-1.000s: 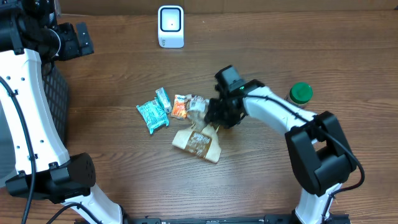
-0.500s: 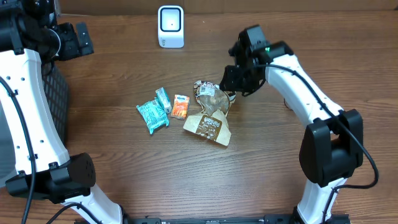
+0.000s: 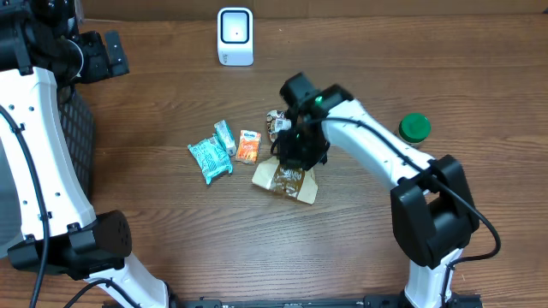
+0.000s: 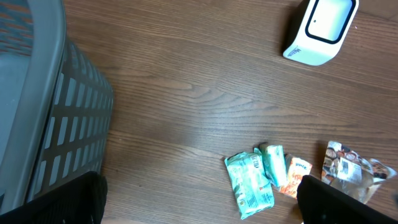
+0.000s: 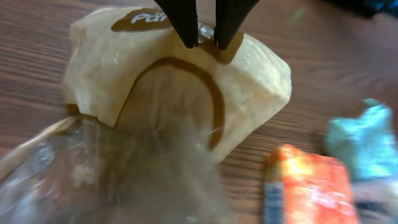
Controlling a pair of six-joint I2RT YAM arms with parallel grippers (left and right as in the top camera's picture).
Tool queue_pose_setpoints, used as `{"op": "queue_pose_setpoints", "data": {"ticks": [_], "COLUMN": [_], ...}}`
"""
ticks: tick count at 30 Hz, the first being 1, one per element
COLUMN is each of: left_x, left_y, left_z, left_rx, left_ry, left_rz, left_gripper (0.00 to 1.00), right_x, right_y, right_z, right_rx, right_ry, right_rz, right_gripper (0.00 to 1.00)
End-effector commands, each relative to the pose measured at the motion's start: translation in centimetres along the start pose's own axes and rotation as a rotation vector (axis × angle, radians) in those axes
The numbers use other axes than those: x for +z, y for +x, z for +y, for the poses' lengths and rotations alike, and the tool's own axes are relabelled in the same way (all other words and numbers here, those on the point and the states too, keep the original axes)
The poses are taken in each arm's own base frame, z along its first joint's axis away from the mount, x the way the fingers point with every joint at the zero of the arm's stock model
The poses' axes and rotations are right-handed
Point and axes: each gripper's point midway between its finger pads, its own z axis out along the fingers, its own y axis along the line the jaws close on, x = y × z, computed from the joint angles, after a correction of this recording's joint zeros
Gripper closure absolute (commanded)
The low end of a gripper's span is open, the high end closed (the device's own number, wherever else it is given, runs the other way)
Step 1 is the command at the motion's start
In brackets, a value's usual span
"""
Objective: Scan the item barcode
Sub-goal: 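Move the right gripper to the mushroom bag and grasp it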
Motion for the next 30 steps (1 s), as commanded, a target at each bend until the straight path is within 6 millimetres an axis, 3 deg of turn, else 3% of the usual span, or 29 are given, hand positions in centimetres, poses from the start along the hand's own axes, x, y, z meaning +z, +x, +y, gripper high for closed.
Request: {"op": "queue_pose_setpoints", "data": {"ticks": [1, 9, 11, 13, 17, 21, 24, 28, 30], "left_x": [-0.8, -0.8, -0.8, -0.8, -0.8, -0.8, -0.8, -0.8, -0.8], "left_y": [-0.2, -0.2, -0.2, -0.2, -0.2, -0.2, -0.2, -0.2, -0.2], "left_z": [-0.3, -0.3, -0.3, -0.3, -0.3, -0.3, -0.3, -0.3, -0.3], "left_rx": [0.019, 0.019, 0.019, 0.019, 0.019, 0.019, 0.019, 0.019, 0.019], "left_ry": [0.013, 0.013, 0.013, 0.013, 0.013, 0.013, 0.013, 0.013, 0.013], "left_rz": [-0.021, -0.021, -0.021, -0.021, -0.021, -0.021, -0.021, -0.021, -0.021], "left_gripper": [0.01, 0.01, 0.00, 0.00, 0.00, 0.01, 0.00, 0.00, 0.00], "right_x": [1.5, 4.9, 5.1, 5.1, 4.7, 1.9, -2.2, -7.9, -9.6], "right_y": [-0.3, -0.1, -0.1, -0.3, -0.8, -2.5, -4.4, -6.2, -6.8], "right_z": [-2.0, -3.4, -3.5, -3.4, -2.5, -0.9, -0.2, -1.1, -2.1], "right_rx": [0.075, 0.080, 0.079, 0.076, 0.037, -0.010, -0.033, -0.038, -0.047], "right_ry": [0.078, 0.061, 0.060, 0.055, 0.013, -0.065, -0.112, -0.128, -0.124], "right_rz": [-0.034, -0.061, -0.062, -0.070, -0.076, -0.102, -0.156, -0.228, -0.248], "right_gripper": [0.92, 0.92, 0.85, 0.69, 0.63, 0.57, 0.54, 0.49, 0.48]}}
